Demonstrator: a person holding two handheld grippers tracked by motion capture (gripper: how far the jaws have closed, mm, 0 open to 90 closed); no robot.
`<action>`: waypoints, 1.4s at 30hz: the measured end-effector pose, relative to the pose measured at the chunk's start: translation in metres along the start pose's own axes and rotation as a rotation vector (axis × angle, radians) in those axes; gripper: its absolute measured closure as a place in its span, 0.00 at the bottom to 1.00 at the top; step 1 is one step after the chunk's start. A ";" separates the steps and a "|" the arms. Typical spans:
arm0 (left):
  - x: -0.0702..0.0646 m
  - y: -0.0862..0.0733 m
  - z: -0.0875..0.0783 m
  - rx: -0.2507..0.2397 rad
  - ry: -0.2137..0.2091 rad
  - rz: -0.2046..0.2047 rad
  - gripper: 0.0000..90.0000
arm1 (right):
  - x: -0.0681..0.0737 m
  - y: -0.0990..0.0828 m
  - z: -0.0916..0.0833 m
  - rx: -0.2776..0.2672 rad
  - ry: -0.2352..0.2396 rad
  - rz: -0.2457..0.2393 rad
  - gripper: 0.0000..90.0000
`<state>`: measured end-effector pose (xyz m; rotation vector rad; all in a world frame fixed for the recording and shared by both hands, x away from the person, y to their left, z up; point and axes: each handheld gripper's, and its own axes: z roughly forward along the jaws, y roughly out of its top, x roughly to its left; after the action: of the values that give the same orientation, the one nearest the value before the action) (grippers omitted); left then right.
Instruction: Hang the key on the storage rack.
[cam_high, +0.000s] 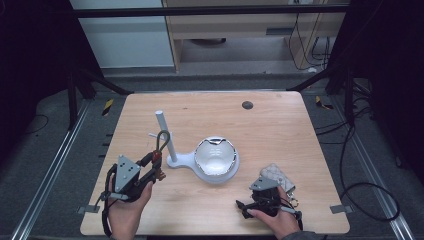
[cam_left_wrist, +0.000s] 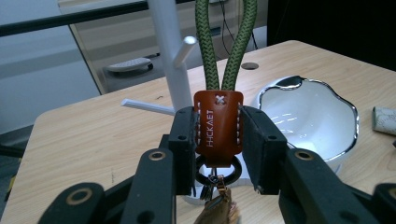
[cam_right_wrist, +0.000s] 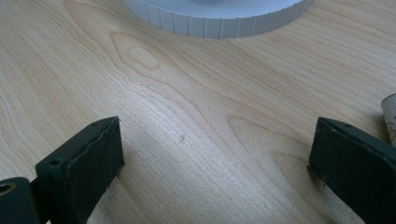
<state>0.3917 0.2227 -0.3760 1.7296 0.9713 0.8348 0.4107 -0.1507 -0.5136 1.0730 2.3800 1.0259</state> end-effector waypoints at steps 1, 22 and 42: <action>0.001 0.000 0.002 0.009 0.003 0.002 0.73 | 0.000 0.000 0.000 0.000 0.000 0.001 0.03; 0.023 -0.019 0.042 0.113 -0.017 -0.087 0.73 | 0.000 0.000 0.000 -0.001 0.000 0.001 0.03; 0.031 -0.042 0.051 0.136 -0.123 -0.105 0.35 | -0.018 0.021 -0.039 -0.048 -0.034 0.037 0.11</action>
<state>0.4395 0.2396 -0.4284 1.8056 1.0451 0.5992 0.4120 -0.1729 -0.4713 1.1118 2.3052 1.0639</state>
